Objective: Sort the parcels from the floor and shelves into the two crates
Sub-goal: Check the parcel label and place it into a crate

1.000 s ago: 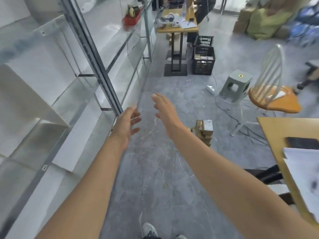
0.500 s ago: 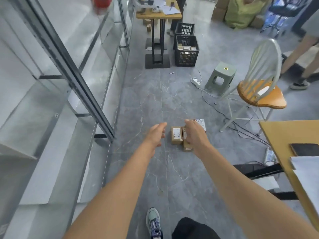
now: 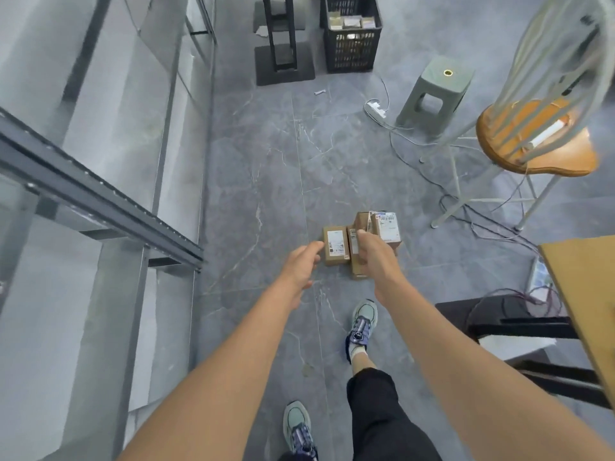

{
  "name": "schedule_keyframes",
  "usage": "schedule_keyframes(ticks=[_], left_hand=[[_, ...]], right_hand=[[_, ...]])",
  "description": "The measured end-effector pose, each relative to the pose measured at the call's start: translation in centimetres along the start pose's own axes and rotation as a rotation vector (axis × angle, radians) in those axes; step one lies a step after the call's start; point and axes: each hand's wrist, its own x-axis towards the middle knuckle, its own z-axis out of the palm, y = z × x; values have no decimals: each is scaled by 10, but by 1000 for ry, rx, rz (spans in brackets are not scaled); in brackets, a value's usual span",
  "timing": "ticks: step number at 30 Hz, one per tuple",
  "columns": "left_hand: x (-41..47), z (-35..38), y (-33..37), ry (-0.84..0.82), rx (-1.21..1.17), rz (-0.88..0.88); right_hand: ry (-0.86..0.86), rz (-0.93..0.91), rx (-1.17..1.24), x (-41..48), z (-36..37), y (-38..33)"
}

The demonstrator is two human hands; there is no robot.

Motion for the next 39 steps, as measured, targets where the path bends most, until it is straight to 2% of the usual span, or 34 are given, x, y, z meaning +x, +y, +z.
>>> schedule_keyframes(ticks=[10, 17, 24, 33, 39], left_hand=[[172, 69, 31, 36, 20, -176], [279, 81, -11, 66, 74, -327], [399, 92, -68, 22, 88, -401], [549, 107, -144, 0, 140, -438], [597, 114, -161, 15, 93, -474]], right_hand=[[-29, 206, -63, 193, -38, -1], [-80, 336, -111, 288, -19, 31], [-51, 404, -126, 393, -6, 90], [-61, 391, -177, 519, 36, 176], [-13, 380, -190, 566, 52, 217]])
